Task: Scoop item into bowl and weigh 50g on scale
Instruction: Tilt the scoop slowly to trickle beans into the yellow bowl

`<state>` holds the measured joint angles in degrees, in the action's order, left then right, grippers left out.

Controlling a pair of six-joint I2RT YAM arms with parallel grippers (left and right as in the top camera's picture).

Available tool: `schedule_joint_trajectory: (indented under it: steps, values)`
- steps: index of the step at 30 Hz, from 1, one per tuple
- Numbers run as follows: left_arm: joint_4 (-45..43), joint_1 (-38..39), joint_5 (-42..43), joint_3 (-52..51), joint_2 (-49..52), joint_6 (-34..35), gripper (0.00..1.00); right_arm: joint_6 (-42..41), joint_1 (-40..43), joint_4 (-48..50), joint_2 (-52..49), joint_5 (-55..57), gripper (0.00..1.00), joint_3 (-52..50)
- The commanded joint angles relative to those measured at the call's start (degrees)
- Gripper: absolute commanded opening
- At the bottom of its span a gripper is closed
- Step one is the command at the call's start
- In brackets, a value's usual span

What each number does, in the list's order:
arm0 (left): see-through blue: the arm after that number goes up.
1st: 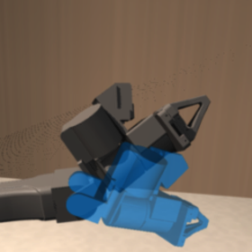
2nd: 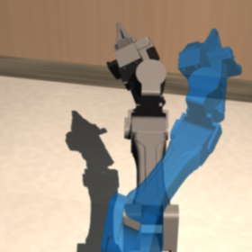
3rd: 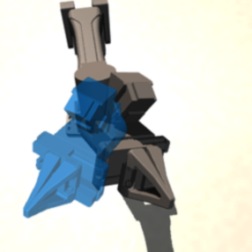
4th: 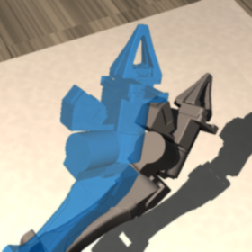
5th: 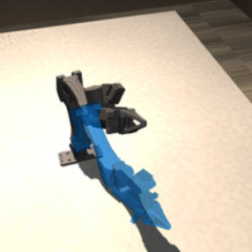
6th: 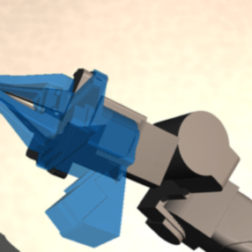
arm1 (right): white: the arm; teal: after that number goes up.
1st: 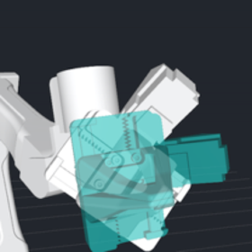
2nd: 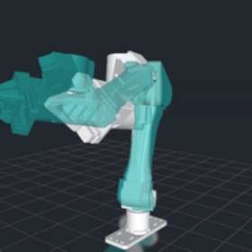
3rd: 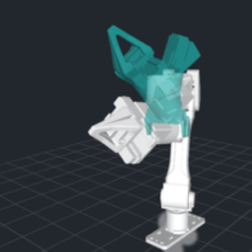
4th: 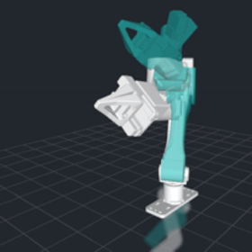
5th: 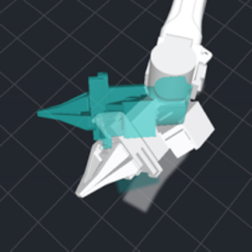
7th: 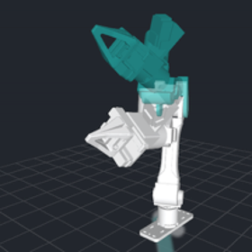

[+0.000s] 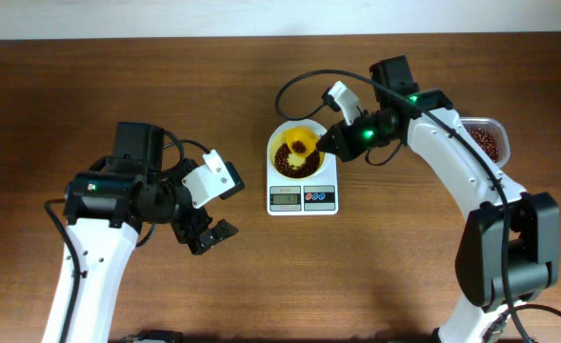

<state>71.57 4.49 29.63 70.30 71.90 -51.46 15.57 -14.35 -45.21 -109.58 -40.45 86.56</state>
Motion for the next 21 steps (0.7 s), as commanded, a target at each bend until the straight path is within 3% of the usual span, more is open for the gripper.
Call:
schedule_joint_trajectory:
  steps: [1,21]
  values:
    - [0.09,0.22,1.01,0.72,-0.22,-0.92,0.99,0.20,-1.36,1.66,-0.44,3.69,0.04,0.24]
    - [0.09,0.22,1.01,0.72,-0.24,-0.92,0.99,0.20,-1.44,6.08,-1.49,5.35,0.04,0.22]
